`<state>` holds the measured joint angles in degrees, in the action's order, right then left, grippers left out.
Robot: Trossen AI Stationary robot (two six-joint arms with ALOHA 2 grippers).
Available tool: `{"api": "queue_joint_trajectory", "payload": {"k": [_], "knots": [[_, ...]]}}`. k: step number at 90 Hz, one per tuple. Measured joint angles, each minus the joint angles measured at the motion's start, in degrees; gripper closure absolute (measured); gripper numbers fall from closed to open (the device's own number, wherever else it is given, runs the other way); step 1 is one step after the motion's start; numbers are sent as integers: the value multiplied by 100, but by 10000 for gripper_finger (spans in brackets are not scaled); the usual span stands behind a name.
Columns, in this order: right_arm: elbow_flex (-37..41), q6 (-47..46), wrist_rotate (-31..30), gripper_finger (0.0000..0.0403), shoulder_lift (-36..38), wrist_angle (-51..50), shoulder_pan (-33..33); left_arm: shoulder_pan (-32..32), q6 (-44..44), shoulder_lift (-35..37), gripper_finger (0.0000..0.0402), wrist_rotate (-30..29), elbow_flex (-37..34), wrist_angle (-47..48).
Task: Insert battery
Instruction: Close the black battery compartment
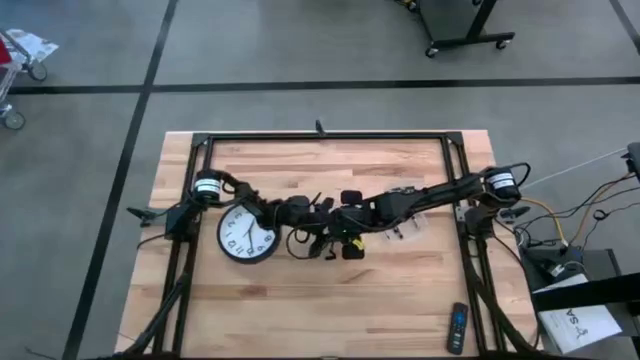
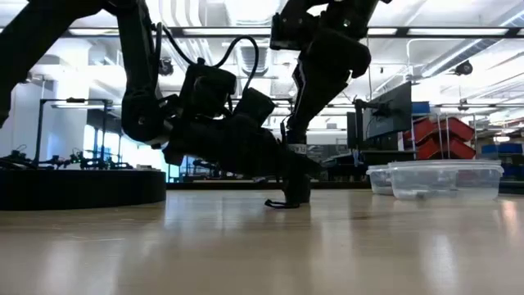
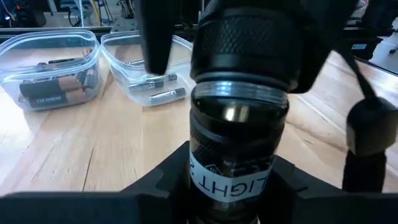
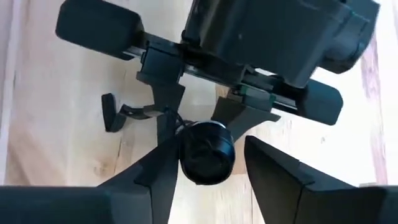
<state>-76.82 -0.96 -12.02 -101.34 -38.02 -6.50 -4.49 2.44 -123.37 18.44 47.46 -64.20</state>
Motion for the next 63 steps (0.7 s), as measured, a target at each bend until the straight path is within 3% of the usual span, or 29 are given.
{"api": "queue_joint_trajectory", "payload": {"k": [30, 63], "knots": [[26, 43, -3, 312, 0, 107, 0, 0, -2, 0, 284, -7, 0, -3], [-161, 368, 94, 316, 24, -312, 27, 0, 4, 0, 297, -8, 3, -1]]}}
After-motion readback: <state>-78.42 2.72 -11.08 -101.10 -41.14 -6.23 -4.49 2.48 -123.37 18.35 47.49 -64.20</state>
